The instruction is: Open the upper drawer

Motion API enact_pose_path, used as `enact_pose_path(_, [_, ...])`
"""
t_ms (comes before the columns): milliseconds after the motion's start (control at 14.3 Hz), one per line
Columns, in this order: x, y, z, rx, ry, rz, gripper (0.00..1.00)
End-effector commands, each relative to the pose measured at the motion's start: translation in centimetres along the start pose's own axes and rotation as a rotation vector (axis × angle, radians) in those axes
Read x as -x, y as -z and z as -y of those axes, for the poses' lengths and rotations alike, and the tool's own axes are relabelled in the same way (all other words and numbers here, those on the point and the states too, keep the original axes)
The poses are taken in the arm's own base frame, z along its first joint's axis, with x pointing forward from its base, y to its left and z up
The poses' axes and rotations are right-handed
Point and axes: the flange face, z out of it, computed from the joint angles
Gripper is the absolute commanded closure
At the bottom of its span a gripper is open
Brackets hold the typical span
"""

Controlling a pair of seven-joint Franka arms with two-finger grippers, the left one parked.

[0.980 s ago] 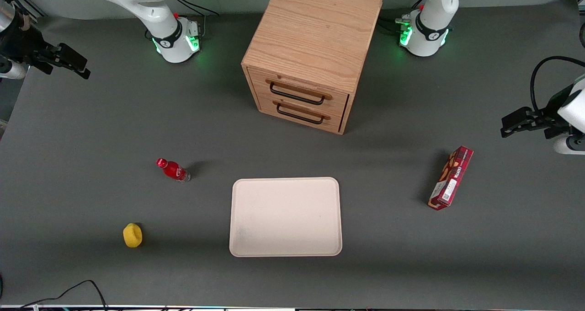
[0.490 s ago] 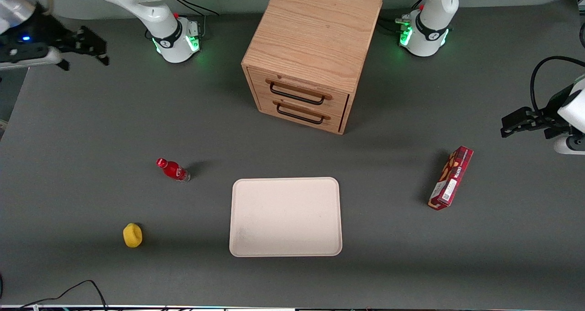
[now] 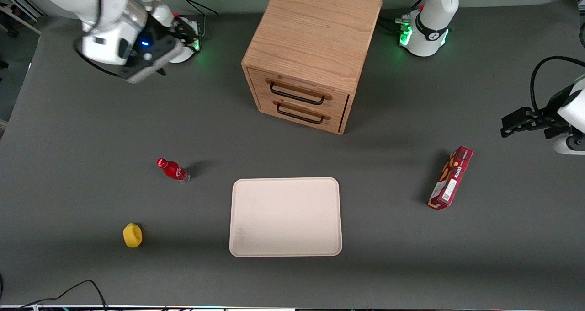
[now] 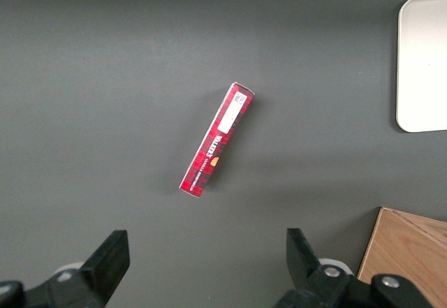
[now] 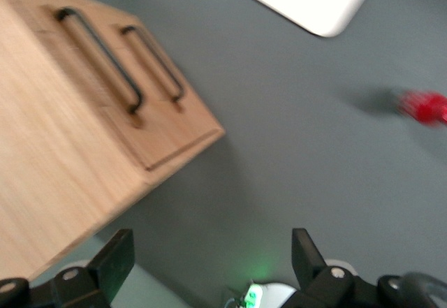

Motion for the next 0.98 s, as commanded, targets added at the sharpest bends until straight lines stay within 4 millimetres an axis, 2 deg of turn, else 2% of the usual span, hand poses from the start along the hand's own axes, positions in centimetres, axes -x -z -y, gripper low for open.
enact_pose_path(0, [-5.2,-4.0,-0.1,-0.152,0.202,0.021,0.00])
enact_pose_path(140, [-8.6,-7.6,0.9,-0.202,0.270,-0.007,0.00])
enact_pose_path(210, [-10.0,-9.7,2.2,-0.223,0.296,-0.009,0.00])
enact_pose_path(420, [-13.3,-15.2,4.4,-0.277,0.326,-0.021,0.00])
enact_pose_path(700, [-14.2,-19.6,7.3,-0.259,0.398,0.002,0.00])
enact_pose_path(910, [-15.1,-21.7,7.3,-0.252,0.408,-0.007,0.00])
